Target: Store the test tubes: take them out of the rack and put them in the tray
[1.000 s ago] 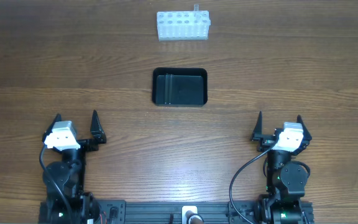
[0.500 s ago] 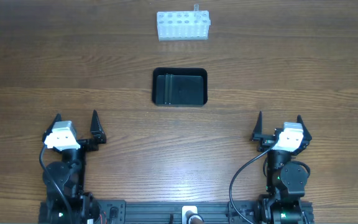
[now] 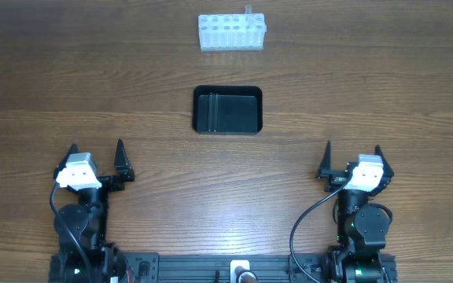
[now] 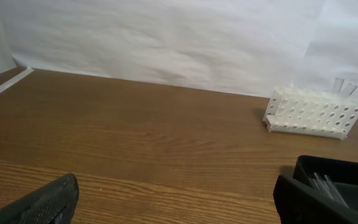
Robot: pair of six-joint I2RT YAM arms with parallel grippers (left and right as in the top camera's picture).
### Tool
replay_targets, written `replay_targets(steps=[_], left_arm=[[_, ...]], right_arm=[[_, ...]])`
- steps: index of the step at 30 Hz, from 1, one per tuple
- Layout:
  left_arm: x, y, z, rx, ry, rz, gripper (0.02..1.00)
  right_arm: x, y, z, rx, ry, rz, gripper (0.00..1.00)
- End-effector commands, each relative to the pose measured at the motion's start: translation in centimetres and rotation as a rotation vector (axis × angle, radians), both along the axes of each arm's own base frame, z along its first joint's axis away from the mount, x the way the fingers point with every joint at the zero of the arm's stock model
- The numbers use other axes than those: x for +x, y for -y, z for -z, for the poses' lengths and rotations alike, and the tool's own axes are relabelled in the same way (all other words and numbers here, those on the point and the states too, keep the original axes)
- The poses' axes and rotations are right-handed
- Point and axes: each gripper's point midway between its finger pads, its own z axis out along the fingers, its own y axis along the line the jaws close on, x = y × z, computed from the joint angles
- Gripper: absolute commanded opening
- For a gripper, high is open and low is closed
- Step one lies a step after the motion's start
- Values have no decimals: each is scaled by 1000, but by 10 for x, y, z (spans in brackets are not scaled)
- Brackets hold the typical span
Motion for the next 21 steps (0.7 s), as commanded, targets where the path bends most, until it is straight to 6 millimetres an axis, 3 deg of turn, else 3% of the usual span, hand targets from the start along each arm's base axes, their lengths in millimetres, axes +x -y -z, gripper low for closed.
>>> replay_targets(steps=[1, 8, 11, 17, 21], left_arm=[[0, 1, 1, 17, -1, 7, 998], [0, 1, 1, 17, -1, 7, 996], [0, 1, 1, 17, -1, 7, 998], [0, 1, 1, 17, -1, 7, 996], [0, 1, 1, 17, -1, 7, 998]], right_arm=[[-10, -10, -39, 3, 27, -63, 993], [-48, 17, -90, -92, -193, 79, 993], [-49, 20, -117, -97, -262, 95, 991], [-14, 17, -176, -91, -349, 80, 991], [27, -19, -198, -48, -379, -117, 993]])
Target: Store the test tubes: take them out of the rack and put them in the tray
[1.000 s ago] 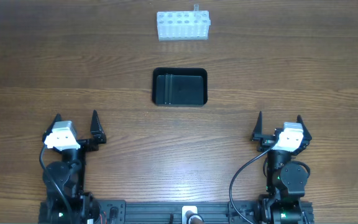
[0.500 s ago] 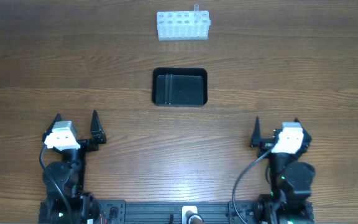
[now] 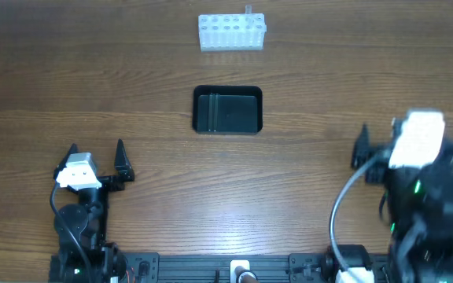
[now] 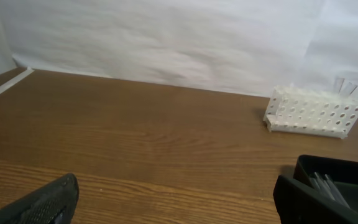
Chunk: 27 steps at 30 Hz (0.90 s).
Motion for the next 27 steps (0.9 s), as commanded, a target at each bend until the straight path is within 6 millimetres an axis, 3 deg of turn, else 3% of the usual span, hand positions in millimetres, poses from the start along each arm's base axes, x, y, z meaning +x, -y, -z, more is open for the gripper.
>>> replay_targets(steps=[1, 7, 10, 15, 18, 23, 27], left_arm=[[0, 1, 1, 13, 0, 7, 998], [0, 1, 1, 13, 0, 7, 996], [0, 1, 1, 13, 0, 7, 996], [0, 1, 1, 13, 0, 7, 1000], [0, 1, 1, 13, 0, 7, 998], [0, 1, 1, 13, 0, 7, 996], [0, 1, 1, 13, 0, 7, 998]], right_arm=[[38, -38, -15, 74, -52, -195, 993], [93, -98, -15, 113, -121, -368, 991], [122, -131, -2, 150, -184, -450, 993], [157, -167, 17, 159, -284, -517, 991], [188, -174, 22, 158, -277, -459, 991], [240, -143, 47, 201, -254, -107, 993], [265, -152, 80, 231, -273, -51, 991]])
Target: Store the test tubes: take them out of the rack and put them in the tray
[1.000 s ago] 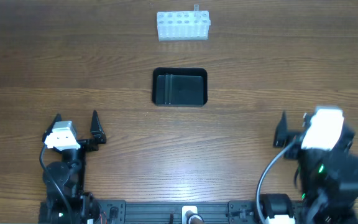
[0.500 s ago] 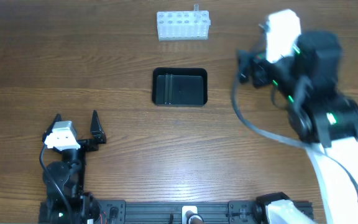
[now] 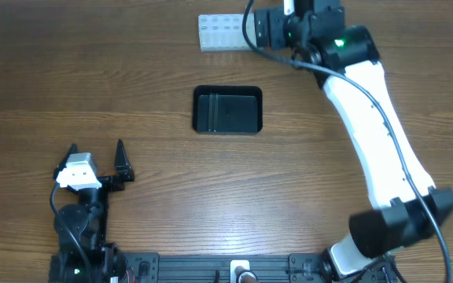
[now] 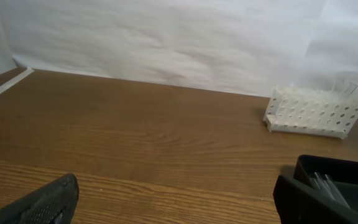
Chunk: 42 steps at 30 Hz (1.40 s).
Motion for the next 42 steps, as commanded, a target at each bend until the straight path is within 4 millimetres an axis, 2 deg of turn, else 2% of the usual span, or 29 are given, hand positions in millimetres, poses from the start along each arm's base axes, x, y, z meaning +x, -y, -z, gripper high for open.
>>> replay_targets(steps=[1, 9, 15, 27, 42], left_arm=[[0, 1, 1, 13, 0, 7, 998], [0, 1, 1, 13, 0, 7, 998], [0, 1, 1, 13, -1, 7, 998], [0, 1, 1, 13, 0, 7, 998], [0, 1, 1, 13, -1, 7, 998]], right_arm=[[27, 1, 30, 17, -13, 157, 989], [58, -31, 81, 8, -13, 153, 993], [76, -31, 103, -38, 25, 199, 991], [97, -47, 135, -22, 54, 189, 969], [111, -58, 159, -6, 81, 184, 925]])
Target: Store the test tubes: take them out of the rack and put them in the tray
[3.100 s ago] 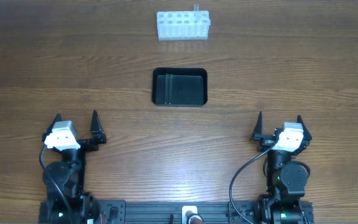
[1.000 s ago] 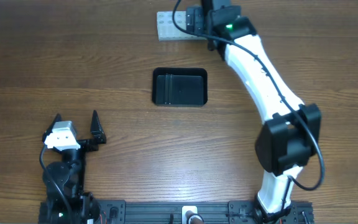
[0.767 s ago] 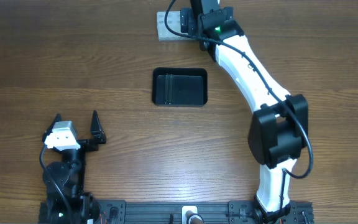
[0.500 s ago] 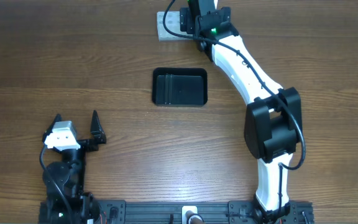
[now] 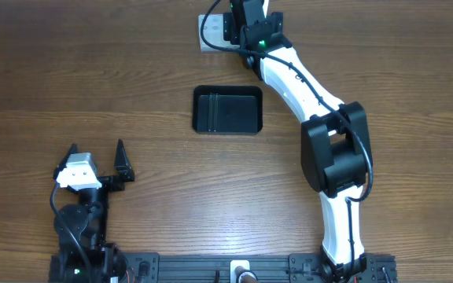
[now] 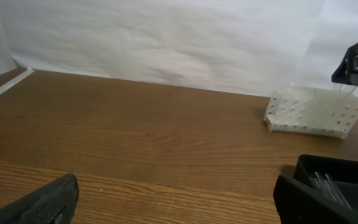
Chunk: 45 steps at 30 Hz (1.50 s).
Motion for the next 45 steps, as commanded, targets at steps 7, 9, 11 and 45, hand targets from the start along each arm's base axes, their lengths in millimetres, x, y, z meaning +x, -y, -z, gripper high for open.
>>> replay_targets(steps=[7, 9, 11, 45], left_arm=[[0, 1, 1, 11, 0, 7, 996], [0, 1, 1, 10, 0, 7, 998], [0, 1, 1, 11, 0, 7, 1000], [0, 1, 1, 11, 0, 7, 996]], right_arm=[[10, -4, 13, -9, 24, 27, 901], [11, -4, 13, -8, 28, 27, 895], [12, -4, 11, -7, 38, 25, 890], [8, -8, 22, -28, 7, 14, 191]])
